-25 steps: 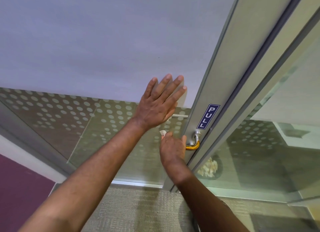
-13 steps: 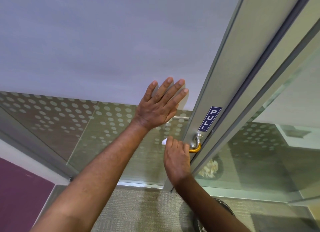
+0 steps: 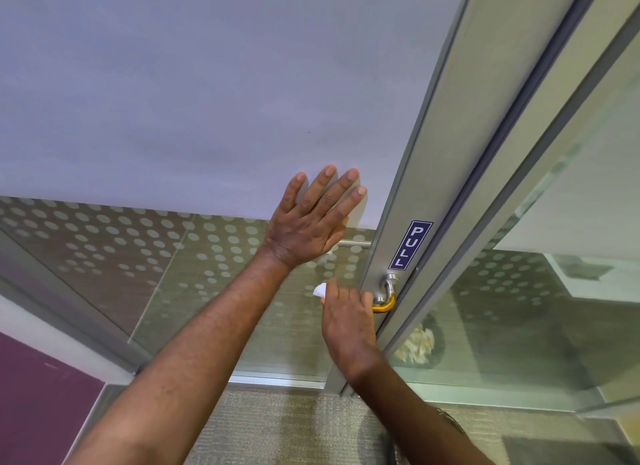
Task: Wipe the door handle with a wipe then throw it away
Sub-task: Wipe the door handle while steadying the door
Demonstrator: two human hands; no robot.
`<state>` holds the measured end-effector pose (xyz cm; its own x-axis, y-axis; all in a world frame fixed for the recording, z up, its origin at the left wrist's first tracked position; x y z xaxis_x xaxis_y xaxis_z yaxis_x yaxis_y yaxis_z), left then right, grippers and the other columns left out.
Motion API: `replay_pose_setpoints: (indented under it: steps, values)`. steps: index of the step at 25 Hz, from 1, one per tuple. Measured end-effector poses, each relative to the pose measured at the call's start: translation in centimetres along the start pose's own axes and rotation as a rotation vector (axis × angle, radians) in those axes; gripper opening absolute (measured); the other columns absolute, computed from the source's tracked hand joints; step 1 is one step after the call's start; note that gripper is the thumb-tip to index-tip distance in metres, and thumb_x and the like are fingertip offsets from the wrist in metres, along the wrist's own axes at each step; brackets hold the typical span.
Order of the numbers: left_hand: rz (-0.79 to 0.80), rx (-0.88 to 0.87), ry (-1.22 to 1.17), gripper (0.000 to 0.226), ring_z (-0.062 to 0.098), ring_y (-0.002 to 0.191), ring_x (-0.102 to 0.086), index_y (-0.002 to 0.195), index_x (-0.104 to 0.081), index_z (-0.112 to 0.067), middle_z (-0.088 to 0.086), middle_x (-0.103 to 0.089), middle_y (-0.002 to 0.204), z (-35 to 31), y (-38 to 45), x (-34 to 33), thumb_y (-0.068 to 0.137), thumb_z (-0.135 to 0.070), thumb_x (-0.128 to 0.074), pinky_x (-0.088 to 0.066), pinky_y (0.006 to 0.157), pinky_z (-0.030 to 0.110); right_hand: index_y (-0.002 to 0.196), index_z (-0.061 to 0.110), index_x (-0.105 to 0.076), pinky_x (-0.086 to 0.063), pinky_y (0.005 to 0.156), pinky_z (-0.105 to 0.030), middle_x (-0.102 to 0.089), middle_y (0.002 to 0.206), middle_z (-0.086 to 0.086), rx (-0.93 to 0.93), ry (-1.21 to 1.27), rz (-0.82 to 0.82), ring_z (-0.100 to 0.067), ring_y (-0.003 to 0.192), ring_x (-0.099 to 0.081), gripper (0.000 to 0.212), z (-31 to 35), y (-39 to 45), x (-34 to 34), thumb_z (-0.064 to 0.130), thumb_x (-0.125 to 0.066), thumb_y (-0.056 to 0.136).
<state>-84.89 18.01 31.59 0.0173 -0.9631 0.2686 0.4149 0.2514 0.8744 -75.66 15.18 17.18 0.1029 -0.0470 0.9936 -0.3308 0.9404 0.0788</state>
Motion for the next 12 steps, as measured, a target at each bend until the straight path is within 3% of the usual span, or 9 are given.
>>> replay_pose_setpoints:
  steps: [3, 6, 8, 11, 12]
  values:
    - [0.014, -0.008, 0.005, 0.065, 0.029, 0.165, -0.005, 0.160, -0.042, -0.021, 0.005, -0.030, 0.172, 0.0, 0.1, -0.1, 0.098, -0.031, -0.058, -0.008, 0.131, 0.053, 0.149, 0.008, -0.035, -0.040, 0.102, -0.046, -0.056, 0.109, -0.007, 0.069, -0.014, -0.021, -0.027, 0.100, -0.055, 0.048, -1.2, -1.3, -0.1, 0.012, -0.040, 0.101]
    - [0.010, -0.008, 0.007, 0.065, 0.029, 0.165, -0.005, 0.160, -0.041, -0.021, 0.003, -0.029, 0.171, -0.1, 0.0, 0.0, 0.098, -0.031, -0.058, -0.006, 0.132, 0.053, 0.115, 0.013, -0.053, -0.040, 0.089, -0.042, -0.062, 0.090, -0.005, 0.004, -0.125, 0.029, -0.025, 0.081, -0.058, 0.020, -0.5, -0.3, 0.6, 0.025, -0.041, 0.105]
    - [0.007, -0.010, 0.013, 0.066, 0.029, 0.165, -0.006, 0.160, -0.041, -0.020, 0.003, -0.027, 0.172, -0.1, 0.0, 0.0, 0.097, -0.031, -0.059, -0.006, 0.132, 0.053, 0.105, 0.017, -0.059, -0.036, 0.089, -0.043, -0.067, 0.079, -0.002, -0.067, -0.159, 0.115, -0.023, 0.072, -0.063, 0.035, -0.3, 1.5, 0.9, 0.041, -0.034, 0.107]
    - [0.007, -0.009, 0.013, 0.066, 0.029, 0.165, -0.006, 0.160, -0.041, -0.020, 0.004, -0.031, 0.171, -0.1, 0.2, 0.0, 0.097, -0.030, -0.059, -0.009, 0.131, 0.053, 0.131, 0.022, -0.055, -0.032, 0.087, -0.046, -0.055, 0.069, 0.003, -0.028, -0.173, 0.275, -0.021, 0.067, -0.060, 0.030, 0.3, 3.1, 0.3, 0.026, -0.045, 0.103]
    - [0.010, -0.010, 0.013, 0.066, 0.029, 0.165, -0.005, 0.159, -0.041, -0.020, 0.003, -0.034, 0.170, -0.1, 0.2, 0.0, 0.097, -0.031, -0.058, -0.010, 0.130, 0.053, 0.131, 0.023, -0.056, -0.032, 0.088, -0.047, -0.050, 0.065, 0.003, -0.017, -0.169, 0.262, -0.020, 0.062, -0.055, 0.031, 0.4, 3.2, 0.2, 0.026, -0.043, 0.103]
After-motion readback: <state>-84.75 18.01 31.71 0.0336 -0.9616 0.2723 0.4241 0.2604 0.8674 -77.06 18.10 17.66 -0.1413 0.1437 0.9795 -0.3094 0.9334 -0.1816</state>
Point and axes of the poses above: each hand's wrist, its own y-axis towards the middle knuckle, its own x-axis out of the back of the hand, z = x × y, the point moved 8 cm from there along y, towards the middle knuckle
